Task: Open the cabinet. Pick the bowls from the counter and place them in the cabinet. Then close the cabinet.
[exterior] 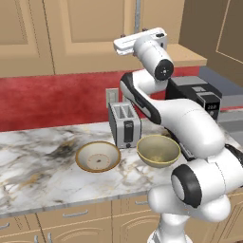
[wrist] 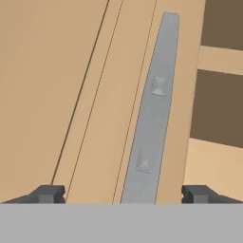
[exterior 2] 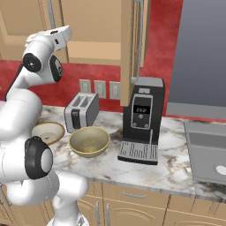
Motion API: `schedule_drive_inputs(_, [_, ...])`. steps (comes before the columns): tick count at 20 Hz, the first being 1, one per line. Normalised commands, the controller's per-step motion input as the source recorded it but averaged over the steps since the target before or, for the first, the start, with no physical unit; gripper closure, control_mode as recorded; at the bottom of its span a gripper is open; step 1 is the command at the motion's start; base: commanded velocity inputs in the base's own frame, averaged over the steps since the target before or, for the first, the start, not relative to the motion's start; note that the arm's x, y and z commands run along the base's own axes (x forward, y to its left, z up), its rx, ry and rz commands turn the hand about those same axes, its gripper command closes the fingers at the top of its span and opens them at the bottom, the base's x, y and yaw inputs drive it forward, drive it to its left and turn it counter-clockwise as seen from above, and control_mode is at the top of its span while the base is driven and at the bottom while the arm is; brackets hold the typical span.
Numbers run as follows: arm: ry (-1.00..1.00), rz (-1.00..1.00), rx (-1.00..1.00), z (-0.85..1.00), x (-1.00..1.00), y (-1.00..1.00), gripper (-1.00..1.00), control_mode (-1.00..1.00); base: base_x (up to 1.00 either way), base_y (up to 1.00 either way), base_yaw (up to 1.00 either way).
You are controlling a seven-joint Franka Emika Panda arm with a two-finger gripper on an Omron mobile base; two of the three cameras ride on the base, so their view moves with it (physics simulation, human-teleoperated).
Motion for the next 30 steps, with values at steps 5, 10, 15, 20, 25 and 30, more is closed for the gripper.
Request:
schedule_drive_inputs(5, [0.05,0.01,0.00,0.00,0.42,0.20,-1.00,-1.00,0.00,0.00,0.00])
schedule_drive_inputs(10, [0.13,0.00,0.00,-0.01,0.32,0.11,1.00,-1.00,0.00,0.00,0.00])
schedule_drive_inputs(15, [0.05,0.00,0.00,0.00,0.04,0.00,1.00,-1.00,0.00,0.00,0.00])
schedule_drive_inputs(20, [0.00,0.00,0.00,0.00,0.15,0.10,1.00,-1.00,0.00,0.00,0.00])
schedule_drive_inputs(25, [0.00,0.00,0.00,-0.03,0.21,0.26,1.00,-1.00,0.00,0.00,0.00])
schedule_drive_inputs(30, [0.00,-0.08,0.00,0.00,-0.08,0.31,1.00,-1.00,0.00,0.00,0.00])
